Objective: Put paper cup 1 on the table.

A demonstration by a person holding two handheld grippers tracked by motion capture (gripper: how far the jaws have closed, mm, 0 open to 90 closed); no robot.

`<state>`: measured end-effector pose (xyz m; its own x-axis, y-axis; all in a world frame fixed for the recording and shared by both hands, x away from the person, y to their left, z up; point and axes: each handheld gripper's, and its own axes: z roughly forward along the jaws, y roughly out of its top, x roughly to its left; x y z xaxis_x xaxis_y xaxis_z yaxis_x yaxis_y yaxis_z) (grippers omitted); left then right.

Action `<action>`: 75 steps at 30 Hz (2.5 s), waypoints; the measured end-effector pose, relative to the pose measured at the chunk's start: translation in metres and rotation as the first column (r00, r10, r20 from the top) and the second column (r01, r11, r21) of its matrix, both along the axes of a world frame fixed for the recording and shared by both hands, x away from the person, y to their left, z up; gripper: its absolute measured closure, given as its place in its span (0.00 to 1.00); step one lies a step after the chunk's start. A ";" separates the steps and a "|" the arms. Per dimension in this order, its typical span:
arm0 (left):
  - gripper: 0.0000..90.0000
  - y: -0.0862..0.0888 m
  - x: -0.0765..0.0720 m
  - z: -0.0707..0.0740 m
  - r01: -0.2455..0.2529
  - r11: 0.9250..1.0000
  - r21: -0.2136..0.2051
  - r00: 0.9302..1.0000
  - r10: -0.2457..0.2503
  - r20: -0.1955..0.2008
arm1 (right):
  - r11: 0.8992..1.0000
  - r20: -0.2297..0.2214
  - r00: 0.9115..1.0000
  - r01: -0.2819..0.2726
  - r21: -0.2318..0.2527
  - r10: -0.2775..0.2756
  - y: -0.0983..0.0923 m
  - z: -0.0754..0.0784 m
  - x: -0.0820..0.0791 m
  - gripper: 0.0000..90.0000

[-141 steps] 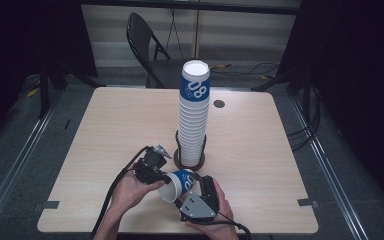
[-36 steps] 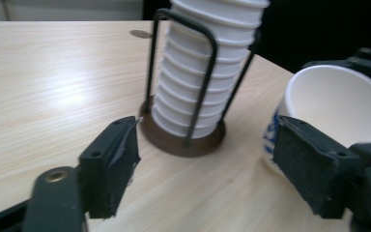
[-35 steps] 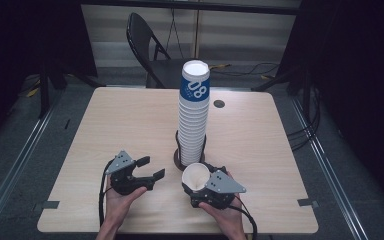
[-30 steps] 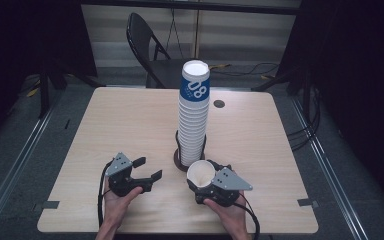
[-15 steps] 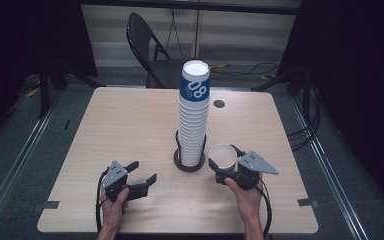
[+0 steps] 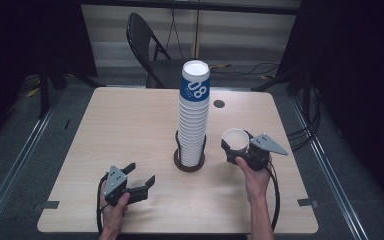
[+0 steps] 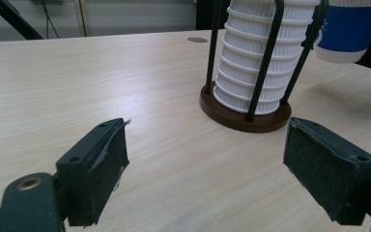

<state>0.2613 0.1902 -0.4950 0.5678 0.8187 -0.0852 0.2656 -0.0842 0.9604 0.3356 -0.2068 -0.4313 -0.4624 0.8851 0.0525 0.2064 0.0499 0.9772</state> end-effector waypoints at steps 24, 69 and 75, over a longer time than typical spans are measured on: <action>0.18 0.000 -0.005 0.000 -0.035 0.999 -0.007 0.999 0.035 0.030 | 0.995 -0.084 0.993 0.087 0.039 -0.083 -0.012 -0.034 0.065 0.16; 0.18 -0.002 -0.004 0.000 -0.042 0.999 0.020 0.999 0.041 0.029 | 0.983 -0.219 0.959 0.171 -0.068 -0.182 -0.015 -0.049 0.033 0.15; 0.18 -0.003 -0.004 0.000 -0.046 0.999 0.025 0.999 0.046 0.024 | 0.981 -0.220 0.956 0.188 -0.055 -0.195 -0.016 -0.051 0.022 0.15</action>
<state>0.2578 0.1872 -0.4949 0.5311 0.8458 -0.0509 0.2469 -0.0970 0.9642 0.3578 -0.2231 -0.4822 -0.2638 0.9589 0.1047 0.4283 0.0192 0.9034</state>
